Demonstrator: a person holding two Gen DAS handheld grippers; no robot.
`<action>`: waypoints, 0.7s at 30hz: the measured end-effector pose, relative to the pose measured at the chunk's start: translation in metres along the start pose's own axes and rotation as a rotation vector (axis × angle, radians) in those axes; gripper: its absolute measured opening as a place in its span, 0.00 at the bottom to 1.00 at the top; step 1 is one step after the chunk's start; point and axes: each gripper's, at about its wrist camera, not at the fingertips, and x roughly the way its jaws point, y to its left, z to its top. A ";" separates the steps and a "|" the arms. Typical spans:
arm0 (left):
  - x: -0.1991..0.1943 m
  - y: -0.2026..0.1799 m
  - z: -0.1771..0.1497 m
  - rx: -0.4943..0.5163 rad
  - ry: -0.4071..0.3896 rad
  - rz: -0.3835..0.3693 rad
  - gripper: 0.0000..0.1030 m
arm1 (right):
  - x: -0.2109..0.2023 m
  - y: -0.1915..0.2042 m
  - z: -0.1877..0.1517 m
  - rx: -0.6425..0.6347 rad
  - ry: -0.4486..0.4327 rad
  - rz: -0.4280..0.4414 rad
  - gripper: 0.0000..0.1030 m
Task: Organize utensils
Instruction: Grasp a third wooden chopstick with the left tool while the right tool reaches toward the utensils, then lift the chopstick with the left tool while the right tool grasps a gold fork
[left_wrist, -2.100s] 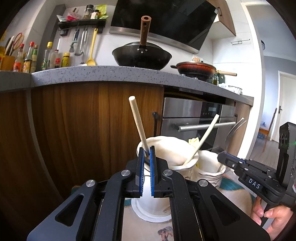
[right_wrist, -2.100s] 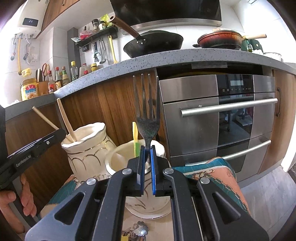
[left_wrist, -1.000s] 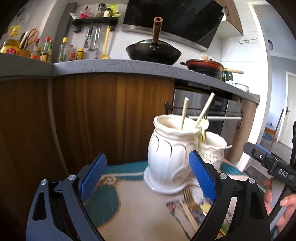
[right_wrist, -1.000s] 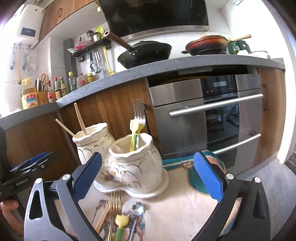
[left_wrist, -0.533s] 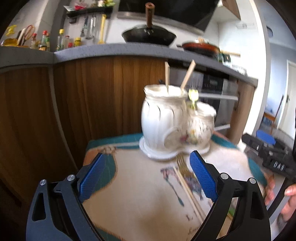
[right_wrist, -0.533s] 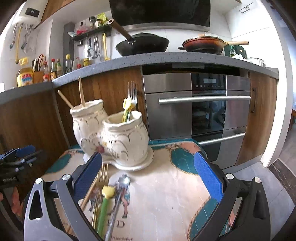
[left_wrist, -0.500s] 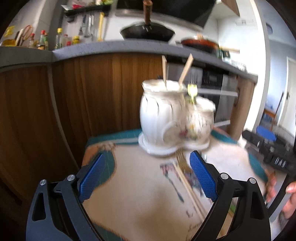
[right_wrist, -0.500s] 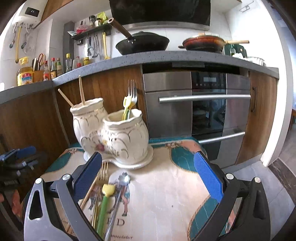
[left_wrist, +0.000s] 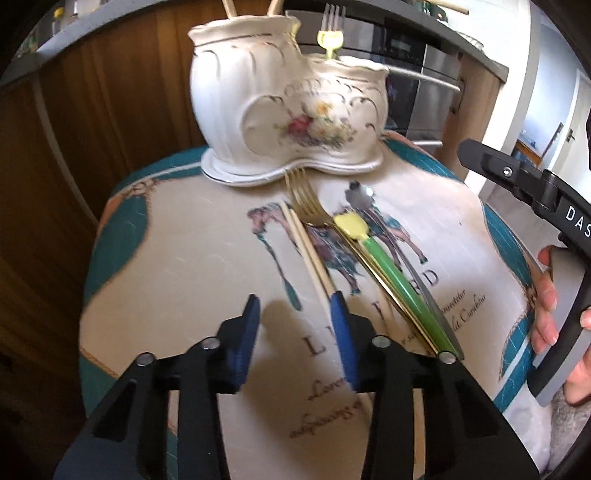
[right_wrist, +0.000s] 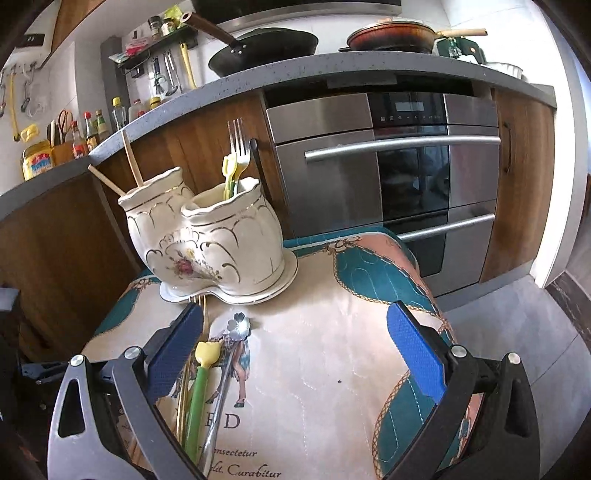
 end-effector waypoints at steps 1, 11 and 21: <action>0.001 -0.002 -0.001 0.004 0.004 0.001 0.36 | 0.000 0.001 -0.001 -0.007 0.003 -0.001 0.95; 0.014 -0.007 0.012 0.060 0.087 0.027 0.21 | 0.003 0.009 -0.005 -0.060 0.037 0.027 0.95; 0.011 0.020 0.007 0.013 0.074 -0.021 0.05 | 0.010 0.036 -0.017 -0.182 0.112 0.078 0.90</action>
